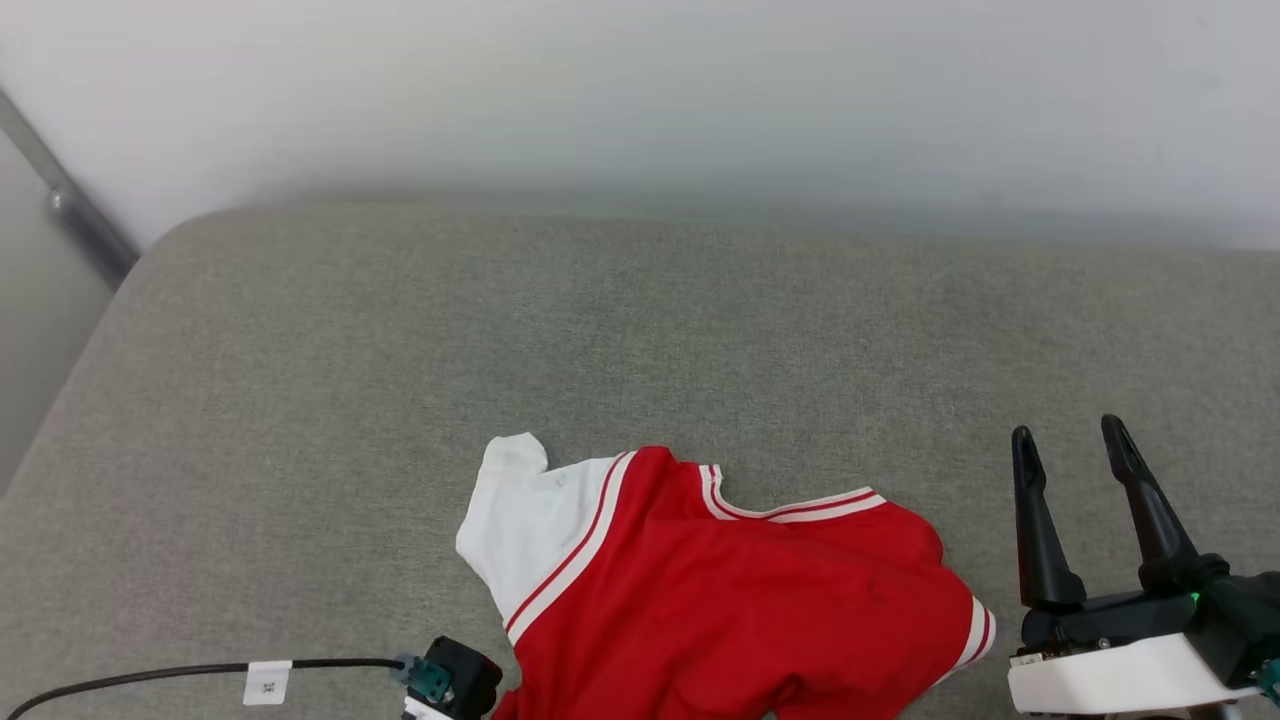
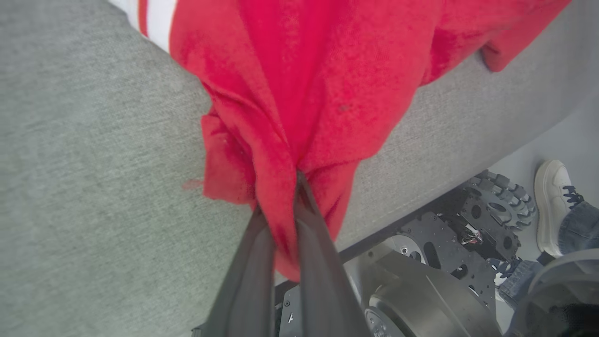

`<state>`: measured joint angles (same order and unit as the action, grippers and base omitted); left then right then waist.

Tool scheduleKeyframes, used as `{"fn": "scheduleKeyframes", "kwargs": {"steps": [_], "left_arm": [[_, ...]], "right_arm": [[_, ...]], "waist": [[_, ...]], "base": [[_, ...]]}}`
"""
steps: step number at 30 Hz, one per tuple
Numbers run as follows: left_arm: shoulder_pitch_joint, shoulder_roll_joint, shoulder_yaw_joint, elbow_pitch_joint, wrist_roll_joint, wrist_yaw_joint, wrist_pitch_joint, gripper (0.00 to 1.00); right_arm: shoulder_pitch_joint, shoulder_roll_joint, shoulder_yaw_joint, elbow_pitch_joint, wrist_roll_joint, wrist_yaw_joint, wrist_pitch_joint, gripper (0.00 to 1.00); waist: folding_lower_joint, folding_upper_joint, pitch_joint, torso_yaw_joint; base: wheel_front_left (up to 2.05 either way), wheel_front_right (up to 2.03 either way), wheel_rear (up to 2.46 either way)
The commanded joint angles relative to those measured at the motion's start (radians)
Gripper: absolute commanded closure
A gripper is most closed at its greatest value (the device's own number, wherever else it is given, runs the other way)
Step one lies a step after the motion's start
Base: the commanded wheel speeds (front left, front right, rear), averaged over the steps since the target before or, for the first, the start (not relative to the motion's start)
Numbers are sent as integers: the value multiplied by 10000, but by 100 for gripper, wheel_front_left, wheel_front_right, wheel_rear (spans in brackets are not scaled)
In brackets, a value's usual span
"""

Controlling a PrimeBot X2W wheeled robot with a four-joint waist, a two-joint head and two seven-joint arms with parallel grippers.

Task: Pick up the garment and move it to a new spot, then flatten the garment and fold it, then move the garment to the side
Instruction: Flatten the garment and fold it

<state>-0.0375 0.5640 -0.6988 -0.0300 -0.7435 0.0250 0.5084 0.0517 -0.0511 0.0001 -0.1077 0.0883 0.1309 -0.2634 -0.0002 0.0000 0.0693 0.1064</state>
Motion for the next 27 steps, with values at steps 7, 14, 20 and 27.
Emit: {"fn": "scheduleKeyframes", "kwargs": {"steps": [7, 14, 20, 27], "left_arm": [[-392, -614, 555, 218, 335, 196, -1633, 0], [-896, -913, 1468, 291, 959, 301, -4225, 0], [-1114, -955, 1612, 498, 1913, 361, -6149, 0], [-2208, -325, 1386, 677, 2306, -242, -5446, 0]], "right_arm": [[239, 16, -122, -36, -42, -3, -20, 0], [363, 16, -275, -169, -87, -3, -20, 0], [360, 16, -233, -328, -101, -3, -20, 0], [124, 16, -174, -545, -223, -3, -20, 0]], "waist": [[2, 0, -274, 82], [2, 0, -522, 70], [2, 0, -589, -80], [2, 0, -110, -538]], "base": [[0, 0, 0], [0, 0, 0], [0, 0, 0], [0, 0, 0]]}}
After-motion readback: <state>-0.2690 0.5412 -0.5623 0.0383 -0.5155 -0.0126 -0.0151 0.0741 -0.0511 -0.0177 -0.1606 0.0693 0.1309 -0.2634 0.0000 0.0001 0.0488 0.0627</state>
